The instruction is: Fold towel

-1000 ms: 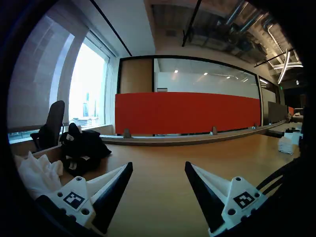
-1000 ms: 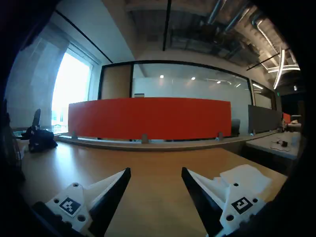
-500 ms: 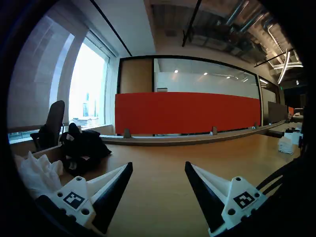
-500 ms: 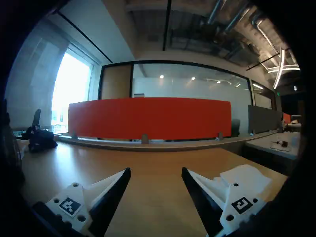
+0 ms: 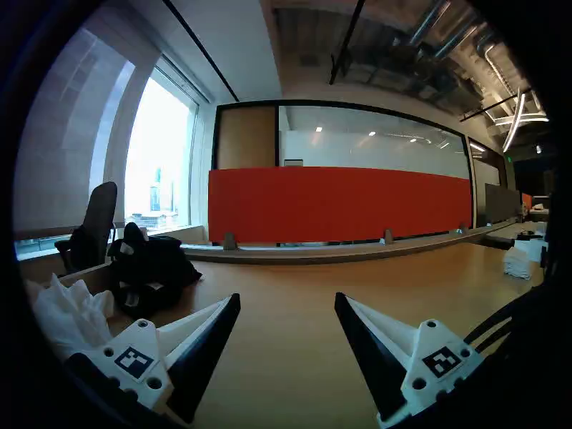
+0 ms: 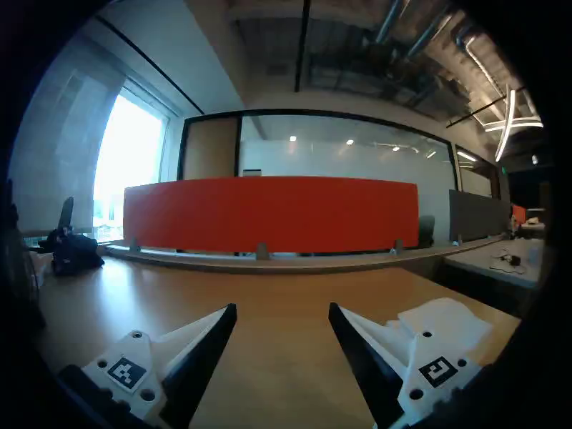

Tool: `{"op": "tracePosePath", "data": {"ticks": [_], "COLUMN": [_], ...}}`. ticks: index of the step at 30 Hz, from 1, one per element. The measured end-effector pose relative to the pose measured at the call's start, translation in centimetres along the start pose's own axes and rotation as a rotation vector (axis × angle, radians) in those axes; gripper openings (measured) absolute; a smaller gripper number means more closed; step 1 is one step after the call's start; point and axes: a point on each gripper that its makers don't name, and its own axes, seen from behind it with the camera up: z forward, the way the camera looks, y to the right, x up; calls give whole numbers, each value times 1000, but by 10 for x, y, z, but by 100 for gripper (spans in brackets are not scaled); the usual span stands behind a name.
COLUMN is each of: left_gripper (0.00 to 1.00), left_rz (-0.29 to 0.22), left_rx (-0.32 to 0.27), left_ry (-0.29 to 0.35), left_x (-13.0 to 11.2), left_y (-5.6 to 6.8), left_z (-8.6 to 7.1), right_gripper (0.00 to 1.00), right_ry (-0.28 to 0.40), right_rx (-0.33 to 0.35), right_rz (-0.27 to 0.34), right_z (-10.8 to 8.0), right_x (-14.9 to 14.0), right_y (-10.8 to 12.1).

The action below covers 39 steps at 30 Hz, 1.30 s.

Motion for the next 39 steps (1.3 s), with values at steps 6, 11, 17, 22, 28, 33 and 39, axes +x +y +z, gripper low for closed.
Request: {"op": "tracePosePath", "data": {"ticks": [6,11,17,22,28,33,39], "left_gripper": [98,98,98,98,98,98,98], "left_rz": [0,0,-1,-2,-1,-2,-2], "left_rx": [0,0,0,0,0,-1,-1], "left_ry": [0,0,-1,0,-1,-1,-1], "left_x": [1,1,2,1,0,0,-1], "left_y": [0,-1,0,-2,-1,0,0], "left_z": [0,0,0,0,0,1,1], "right_gripper": [100,100,100,100,100,100,100], "right_ry": [0,0,0,0,0,0,0], "right_rx": [0,0,0,0,0,0,0], "right_rz": [0,1,1,0,0,0,1], "right_z": [0,0,0,0,0,0,0], "right_x": [1,0,0,0,0,-1,-1], "right_y": [0,0,0,0,0,0,-1]}}
